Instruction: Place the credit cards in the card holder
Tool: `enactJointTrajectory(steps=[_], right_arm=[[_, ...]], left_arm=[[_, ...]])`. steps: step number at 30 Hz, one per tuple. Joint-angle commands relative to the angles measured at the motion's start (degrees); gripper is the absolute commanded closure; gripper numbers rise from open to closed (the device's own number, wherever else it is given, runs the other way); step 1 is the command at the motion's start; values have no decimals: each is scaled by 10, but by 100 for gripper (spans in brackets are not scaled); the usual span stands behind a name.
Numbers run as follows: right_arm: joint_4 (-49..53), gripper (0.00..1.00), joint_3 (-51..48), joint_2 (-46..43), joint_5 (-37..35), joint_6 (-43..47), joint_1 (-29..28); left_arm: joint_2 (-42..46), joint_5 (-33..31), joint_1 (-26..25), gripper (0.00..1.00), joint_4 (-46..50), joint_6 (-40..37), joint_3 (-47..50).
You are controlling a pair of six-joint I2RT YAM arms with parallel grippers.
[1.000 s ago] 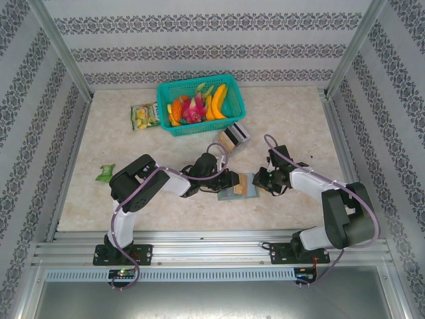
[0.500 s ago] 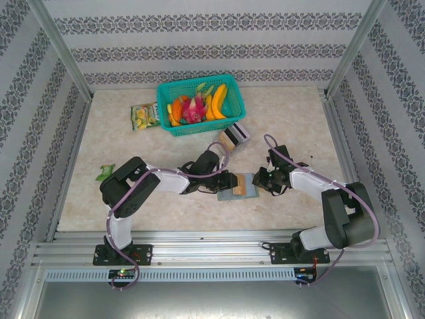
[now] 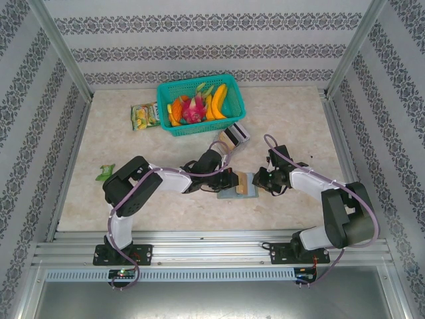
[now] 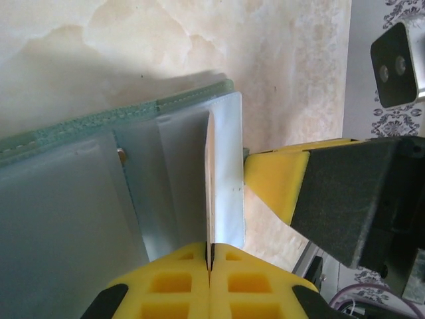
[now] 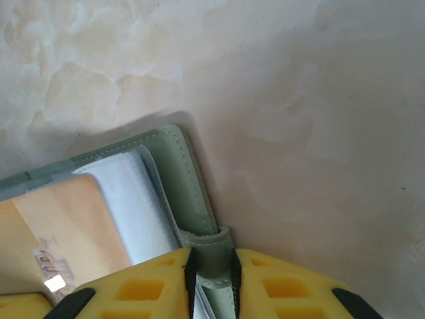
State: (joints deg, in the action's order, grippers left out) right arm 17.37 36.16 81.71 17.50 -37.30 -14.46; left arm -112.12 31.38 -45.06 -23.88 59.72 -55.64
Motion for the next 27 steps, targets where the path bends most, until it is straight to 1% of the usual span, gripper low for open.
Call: enactJointTrajectory(steps=[1,4,6,8,10,16,18,20,23,27], right_arm=[[3,76,4,6,12,1,-1],[8,76,7,5,8,4,-2],[9,76,5,1,5,3,-1],[12,75,6,-1,3,4,-1],[15,75,7,-2,1,6,-1],[11,75,3,-2,3,4,-1],[7,75,1,-3,8,3,-1],[6,75,1,-1,11,3,-1],[2,75,1,2,16,4,-1],[-1,75,-2,2,19,2,-1]], left_arm=[[-22,10,-13,90,-42,26,-3],[-17,3,-18,83,-28,21,3],[-4,-7,-18,75,-8,14,8],[10,-17,-18,73,26,-6,6],[22,-25,-18,68,70,-31,-3],[44,-40,-19,67,126,-65,-14],[45,-42,-19,68,129,-65,-14],[46,-46,-19,71,128,-62,-15],[39,-35,-20,75,125,-66,-22],[24,-15,-23,75,120,-65,-38]])
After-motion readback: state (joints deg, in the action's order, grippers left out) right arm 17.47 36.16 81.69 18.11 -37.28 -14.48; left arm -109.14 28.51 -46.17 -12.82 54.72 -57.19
